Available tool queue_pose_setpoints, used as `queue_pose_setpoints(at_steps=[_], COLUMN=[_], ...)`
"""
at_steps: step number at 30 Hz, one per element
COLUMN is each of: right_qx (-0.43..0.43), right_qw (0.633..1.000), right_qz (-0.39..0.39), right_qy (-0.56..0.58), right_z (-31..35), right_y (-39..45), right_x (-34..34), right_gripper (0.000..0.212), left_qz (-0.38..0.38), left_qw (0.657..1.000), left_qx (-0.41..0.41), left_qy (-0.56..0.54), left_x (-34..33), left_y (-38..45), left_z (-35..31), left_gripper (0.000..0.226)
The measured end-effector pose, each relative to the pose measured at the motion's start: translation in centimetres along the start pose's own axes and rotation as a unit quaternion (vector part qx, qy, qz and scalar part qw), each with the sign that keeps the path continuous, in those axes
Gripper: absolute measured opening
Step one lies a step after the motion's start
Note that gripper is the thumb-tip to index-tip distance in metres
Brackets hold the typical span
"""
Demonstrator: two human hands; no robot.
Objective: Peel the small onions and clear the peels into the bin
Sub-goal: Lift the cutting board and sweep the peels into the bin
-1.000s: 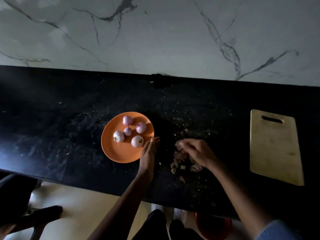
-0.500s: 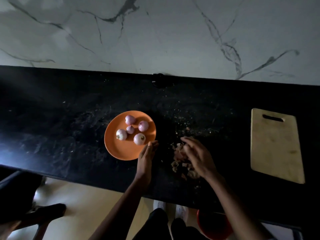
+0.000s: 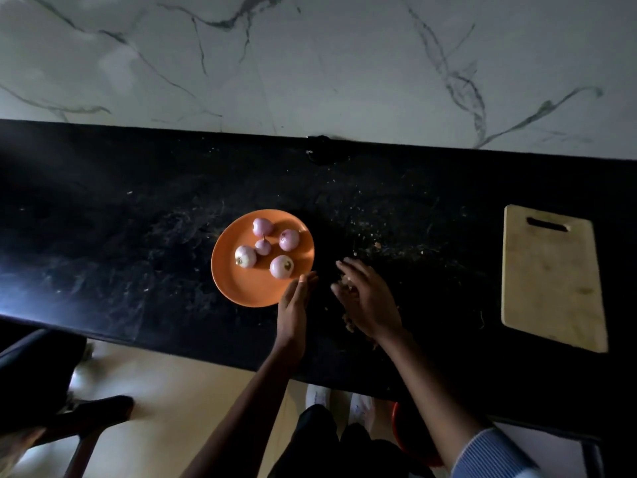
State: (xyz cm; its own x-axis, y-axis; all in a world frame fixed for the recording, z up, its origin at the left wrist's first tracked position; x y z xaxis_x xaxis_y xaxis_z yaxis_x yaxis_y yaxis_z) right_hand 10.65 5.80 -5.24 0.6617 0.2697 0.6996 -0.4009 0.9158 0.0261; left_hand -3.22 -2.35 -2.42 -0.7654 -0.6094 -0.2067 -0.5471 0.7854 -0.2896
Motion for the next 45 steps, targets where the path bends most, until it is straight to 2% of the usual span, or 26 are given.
queue_pose_setpoints(at_steps=[3, 7, 9, 14, 16, 17, 19, 22, 23, 25, 26, 28, 29, 31, 32, 33, 35, 39, 45], right_qx=[0.086, 0.14, 0.178, 0.282, 0.338, 0.337, 0.306, 0.237, 0.184, 0.019, -0.069, -0.228, -0.304, -0.412, -0.436, -0.452, -0.452, -0.378, -0.308], right_qw=[0.993, 0.978, 0.968, 0.942, 0.91, 0.906, 0.918, 0.944, 0.963, 0.997, 0.995, 0.958, 0.919, 0.798, 0.745, 0.713, 0.682, 0.622, 0.553], right_qz=[0.047, 0.105, 0.11, 0.029, -0.021, -0.046, -0.06, -0.022, -0.022, -0.049, -0.068, -0.118, -0.135, -0.153, -0.155, -0.157, -0.152, -0.169, -0.267], right_qy=[-0.059, -0.114, -0.141, -0.177, -0.239, -0.253, -0.246, -0.23, -0.197, -0.056, 0.008, 0.127, 0.211, 0.414, 0.481, 0.513, 0.555, 0.665, 0.727], right_z=[-0.2, -1.0, -1.4, -1.6, -1.5, -1.4, -1.5, -2.1, -2.1, -1.3, -1.0, -0.6, -0.7, -0.9, -0.8, -1.0, -1.2, -1.8, -4.6], right_y=[-0.4, -1.1, -1.7, -1.5, -0.6, -0.1, 1.3, 2.6, 2.7, 2.7, 2.6, 2.5, 2.5, 2.1, 1.6, 1.1, -0.4, -5.4, -17.9], right_x=[-0.6, -0.3, -0.1, 1.2, 1.6, 2.0, 2.3, 1.8, 1.8, 3.4, 4.3, 6.4, 7.1, 8.0, 8.6, 8.9, 10.3, 13.4, 16.9], right_gripper=[0.072, 0.087, 0.077, 0.021, 0.013, 0.016, 0.024, 0.037, 0.043, 0.043, 0.039, 0.038, 0.042, 0.05, 0.052, 0.053, 0.054, 0.052, 0.059], left_qz=[-0.011, 0.002, 0.003, 0.002, 0.007, 0.009, 0.012, 0.022, 0.026, 0.034, 0.037, 0.049, 0.054, 0.077, 0.098, 0.119, 0.157, 0.213, 0.365], left_qw=[1.0, 1.0, 1.0, 1.0, 0.999, 0.999, 0.999, 0.999, 0.999, 0.998, 0.998, 0.998, 0.997, 0.996, 0.994, 0.991, 0.986, 0.974, 0.924], left_qx=[0.002, 0.001, -0.005, -0.019, -0.02, -0.019, -0.017, -0.015, -0.013, -0.015, -0.015, -0.004, 0.0, 0.007, 0.01, 0.009, 0.01, 0.035, 0.061], left_qy=[-0.008, 0.007, 0.01, 0.024, 0.029, 0.032, 0.035, 0.041, 0.043, 0.046, 0.046, 0.047, 0.047, 0.047, 0.05, 0.054, 0.055, 0.072, 0.101], left_x=[0.2, 0.5, 0.6, 0.6, 0.5, 0.4, 0.3, -0.3, -0.5, -1.1, -1.4, -2.3, -2.8, -4.4, -5.4, -6.4, -8.3, -10.5, -14.1], left_y=[0.0, -0.9, -1.2, -1.2, -1.3, -1.2, -1.2, -1.3, -1.4, -1.6, -1.6, -1.6, -1.7, -2.0, -2.4, -2.9, -3.7, -5.2, -12.3], left_z=[0.1, -0.2, -0.2, 0.0, 0.0, 0.0, -0.1, -0.2, -0.2, -0.4, -0.5, -0.6, -0.5, -0.6, -0.7, -0.8, -0.8, 0.2, 2.3], left_gripper=[0.035, 0.029, 0.028, 0.028, 0.028, 0.027, 0.026, 0.027, 0.028, 0.029, 0.029, 0.029, 0.028, 0.025, 0.023, 0.022, 0.022, 0.023, 0.023])
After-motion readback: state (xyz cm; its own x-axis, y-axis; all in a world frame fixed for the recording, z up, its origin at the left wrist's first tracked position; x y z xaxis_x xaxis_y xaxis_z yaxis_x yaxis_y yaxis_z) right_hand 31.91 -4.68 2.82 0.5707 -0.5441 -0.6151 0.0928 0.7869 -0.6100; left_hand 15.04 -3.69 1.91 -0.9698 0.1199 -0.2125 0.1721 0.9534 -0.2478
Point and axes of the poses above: each hand's wrist, its own y-axis towards the middle knuckle, its own x-axis out of the back of the hand, z = x × y, the point moved 3 cm from there along y, towards the middle knuckle, and after that the axes turned 8 degrees about -x, right-handed, at the moved point
